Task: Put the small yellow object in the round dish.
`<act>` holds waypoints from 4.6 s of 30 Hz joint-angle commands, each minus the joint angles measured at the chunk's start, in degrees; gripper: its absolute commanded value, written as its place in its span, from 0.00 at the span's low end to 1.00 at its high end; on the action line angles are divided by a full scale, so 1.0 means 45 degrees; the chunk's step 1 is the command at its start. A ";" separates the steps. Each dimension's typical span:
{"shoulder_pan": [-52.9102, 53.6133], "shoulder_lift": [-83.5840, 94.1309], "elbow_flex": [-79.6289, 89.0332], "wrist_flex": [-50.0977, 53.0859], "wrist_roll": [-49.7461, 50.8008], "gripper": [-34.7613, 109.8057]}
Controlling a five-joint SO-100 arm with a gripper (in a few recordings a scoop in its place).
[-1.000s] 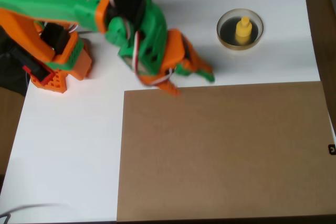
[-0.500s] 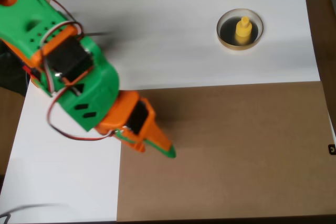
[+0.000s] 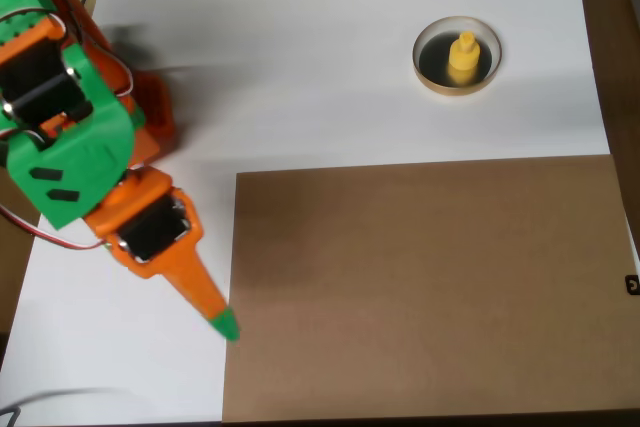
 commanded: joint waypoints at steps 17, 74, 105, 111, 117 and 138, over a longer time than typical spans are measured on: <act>0.4141 0.3789 0.3145 -0.1426 0.3418 0.39; 0.4219 1.0957 0.7891 0.0938 0.2656 0.24; 0.4219 1.0957 0.7891 0.0938 0.2656 0.24; 0.4219 1.0957 0.7891 0.0938 0.2656 0.24; 0.4219 1.0957 0.7891 0.0938 0.2656 0.24; 0.4219 1.0957 0.7891 0.0938 0.2656 0.24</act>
